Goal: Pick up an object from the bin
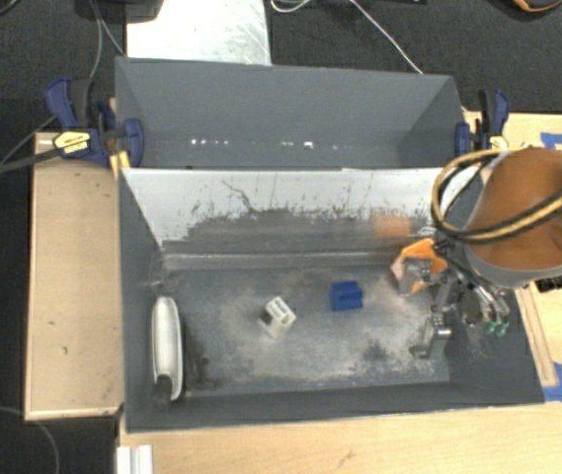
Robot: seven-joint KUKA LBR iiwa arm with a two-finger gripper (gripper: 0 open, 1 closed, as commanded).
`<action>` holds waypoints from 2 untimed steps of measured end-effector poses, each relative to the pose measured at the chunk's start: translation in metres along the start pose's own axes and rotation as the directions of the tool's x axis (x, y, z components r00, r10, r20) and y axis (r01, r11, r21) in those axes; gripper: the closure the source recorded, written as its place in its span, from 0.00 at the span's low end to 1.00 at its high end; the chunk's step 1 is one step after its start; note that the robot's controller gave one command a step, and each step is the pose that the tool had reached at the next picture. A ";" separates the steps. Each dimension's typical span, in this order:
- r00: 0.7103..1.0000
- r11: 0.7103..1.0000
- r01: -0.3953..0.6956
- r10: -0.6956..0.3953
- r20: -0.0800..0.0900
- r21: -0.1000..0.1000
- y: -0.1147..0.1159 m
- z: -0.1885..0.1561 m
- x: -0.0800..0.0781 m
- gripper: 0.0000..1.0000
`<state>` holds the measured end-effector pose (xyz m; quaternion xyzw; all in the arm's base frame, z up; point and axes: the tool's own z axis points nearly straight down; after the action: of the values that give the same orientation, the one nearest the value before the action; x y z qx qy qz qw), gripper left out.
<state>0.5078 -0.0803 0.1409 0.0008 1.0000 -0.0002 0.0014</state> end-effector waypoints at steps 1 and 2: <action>0.997 0.997 -0.076 0.076 -0.006 -0.002 0.065 0.071 -0.076 0.00; 0.998 0.998 -0.065 0.065 0.003 -0.001 0.082 0.031 -0.048 0.00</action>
Offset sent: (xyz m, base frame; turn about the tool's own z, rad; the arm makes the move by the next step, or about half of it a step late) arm 0.0477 0.0818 -0.0318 0.0675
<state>0.5564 0.0017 0.1099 0.0333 0.9994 0.0002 0.0028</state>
